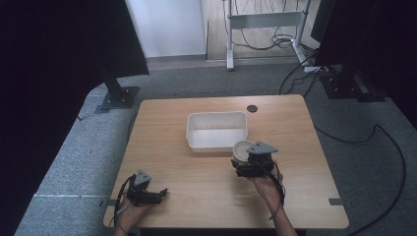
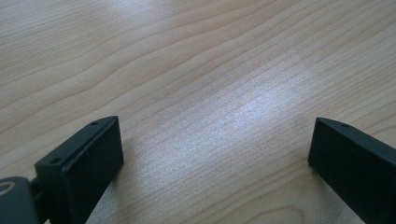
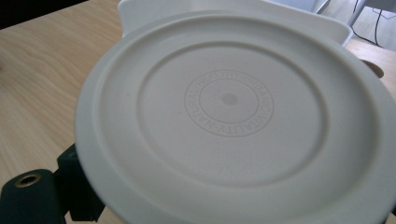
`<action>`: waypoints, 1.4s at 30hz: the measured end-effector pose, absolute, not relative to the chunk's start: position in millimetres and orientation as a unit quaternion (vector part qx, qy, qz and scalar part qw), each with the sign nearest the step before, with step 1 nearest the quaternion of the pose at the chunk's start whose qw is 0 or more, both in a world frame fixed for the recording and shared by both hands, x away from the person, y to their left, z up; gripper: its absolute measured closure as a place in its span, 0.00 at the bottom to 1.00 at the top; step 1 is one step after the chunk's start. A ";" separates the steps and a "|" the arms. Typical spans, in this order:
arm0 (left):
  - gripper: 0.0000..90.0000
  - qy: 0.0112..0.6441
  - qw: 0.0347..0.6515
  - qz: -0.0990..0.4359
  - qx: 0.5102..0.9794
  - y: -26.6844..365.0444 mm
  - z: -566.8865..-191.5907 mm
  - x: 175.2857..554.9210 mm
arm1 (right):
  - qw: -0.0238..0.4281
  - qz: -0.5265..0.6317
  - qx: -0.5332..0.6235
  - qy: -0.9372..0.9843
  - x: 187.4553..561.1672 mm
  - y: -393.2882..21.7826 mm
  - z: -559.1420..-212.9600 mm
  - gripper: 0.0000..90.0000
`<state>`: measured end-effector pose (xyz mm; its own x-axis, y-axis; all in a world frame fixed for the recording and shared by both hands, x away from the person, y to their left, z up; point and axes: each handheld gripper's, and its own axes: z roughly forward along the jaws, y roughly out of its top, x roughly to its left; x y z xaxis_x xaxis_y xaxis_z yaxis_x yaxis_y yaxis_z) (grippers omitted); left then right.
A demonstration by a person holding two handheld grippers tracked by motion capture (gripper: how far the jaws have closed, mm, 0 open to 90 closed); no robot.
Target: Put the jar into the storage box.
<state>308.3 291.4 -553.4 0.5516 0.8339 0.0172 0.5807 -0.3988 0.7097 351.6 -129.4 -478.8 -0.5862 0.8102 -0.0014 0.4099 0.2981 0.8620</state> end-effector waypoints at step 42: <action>0.03 0.433 0.334 0.189 0.815 291.5 -553.3 307.5 | 0.242 0.429 0.442 0.750 442.6 -78.6 -483.7 0.11</action>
